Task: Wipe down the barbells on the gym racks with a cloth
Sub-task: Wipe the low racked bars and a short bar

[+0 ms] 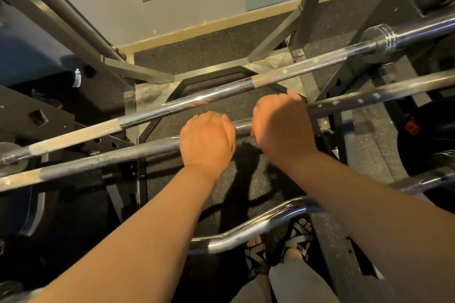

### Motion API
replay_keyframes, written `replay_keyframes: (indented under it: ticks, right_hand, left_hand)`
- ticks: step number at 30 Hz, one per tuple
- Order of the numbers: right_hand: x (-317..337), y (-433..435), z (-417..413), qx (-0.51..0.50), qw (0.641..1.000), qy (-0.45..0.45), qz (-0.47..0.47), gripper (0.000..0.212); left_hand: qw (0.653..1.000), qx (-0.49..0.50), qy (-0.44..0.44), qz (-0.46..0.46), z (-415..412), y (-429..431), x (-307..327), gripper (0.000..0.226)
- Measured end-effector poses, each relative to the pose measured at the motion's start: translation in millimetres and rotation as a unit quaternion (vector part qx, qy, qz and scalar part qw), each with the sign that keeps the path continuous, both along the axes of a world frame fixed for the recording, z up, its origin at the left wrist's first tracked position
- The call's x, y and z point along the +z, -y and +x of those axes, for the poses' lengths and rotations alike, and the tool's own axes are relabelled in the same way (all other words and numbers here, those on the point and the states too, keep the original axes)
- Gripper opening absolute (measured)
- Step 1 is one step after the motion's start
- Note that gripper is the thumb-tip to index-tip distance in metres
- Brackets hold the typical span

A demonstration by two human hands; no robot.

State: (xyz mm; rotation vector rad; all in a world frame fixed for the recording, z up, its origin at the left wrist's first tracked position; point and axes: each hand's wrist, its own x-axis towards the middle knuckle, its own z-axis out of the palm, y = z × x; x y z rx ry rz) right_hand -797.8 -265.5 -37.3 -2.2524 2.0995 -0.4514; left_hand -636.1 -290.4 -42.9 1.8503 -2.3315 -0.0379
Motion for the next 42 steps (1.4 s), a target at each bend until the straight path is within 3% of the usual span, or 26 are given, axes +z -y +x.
replay_keyframes:
  ticks: [2,4,5,9,13,15,17,20,23,28,30,33,36,38,42]
  right_hand:
    - [-14,-22,13,-0.002,0.996,0.077,-0.041,0.017]
    - [-19,-30,17,0.011,0.990,0.121,-0.065,0.030]
    - [-19,-26,14,0.023,0.990,0.124,-0.066,0.026]
    - [-2,1,-17,0.067,0.994,0.063,-0.052,0.020]
    - [4,-6,-58,-0.080,0.996,0.023,-0.038,0.024]
    - [9,-7,-46,-0.122,0.992,-0.008,-0.028,0.027]
    - [10,-3,-18,-0.136,0.990,-0.040,-0.025,0.027]
    - [1,-3,-10,-0.060,0.997,0.033,-0.031,0.044]
    - [-4,-8,-49,0.047,0.998,0.017,-0.028,0.040]
    - [-2,-13,-62,-0.147,0.987,0.044,-0.045,0.036]
    - [-6,-11,-38,-0.163,0.983,0.061,-0.066,0.027]
    - [-17,-14,-23,-0.071,0.994,0.040,-0.076,0.023]
    - [-11,-12,-60,0.058,0.995,0.045,-0.064,0.027]
    - [-8,-14,-88,0.013,0.998,0.038,-0.056,0.026]
    - [-13,-28,-91,-0.180,0.979,0.044,-0.086,0.028]
  left_hand:
    - [1.000,0.006,0.003,0.005,-1,0,0,0.053]
    - [1.000,0.003,0.008,0.004,-1,1,0,0.051]
    - [1.000,0.000,0.010,0.001,0,1,0,0.050]
    - [1.000,-0.007,0.012,0.006,0,0,1,0.046]
    - [0.999,0.009,0.004,0.050,-2,-1,8,0.038]
    - [0.997,-0.003,0.015,0.070,-11,-3,12,0.030]
    - [0.996,-0.049,0.043,0.068,-30,-1,16,0.039]
    - [0.992,-0.074,0.051,0.087,-56,5,22,0.046]
    - [0.992,-0.064,0.057,0.088,-55,6,19,0.041]
    - [0.994,-0.060,0.055,0.077,-58,4,19,0.048]
    - [0.995,-0.049,0.055,0.074,-59,4,18,0.049]
    - [0.994,-0.042,0.061,0.085,-59,4,17,0.049]
    - [0.994,-0.034,0.057,0.091,-60,5,20,0.049]
    - [0.994,-0.030,0.045,0.097,-60,4,22,0.049]
    - [0.995,-0.036,0.040,0.089,-60,3,23,0.048]
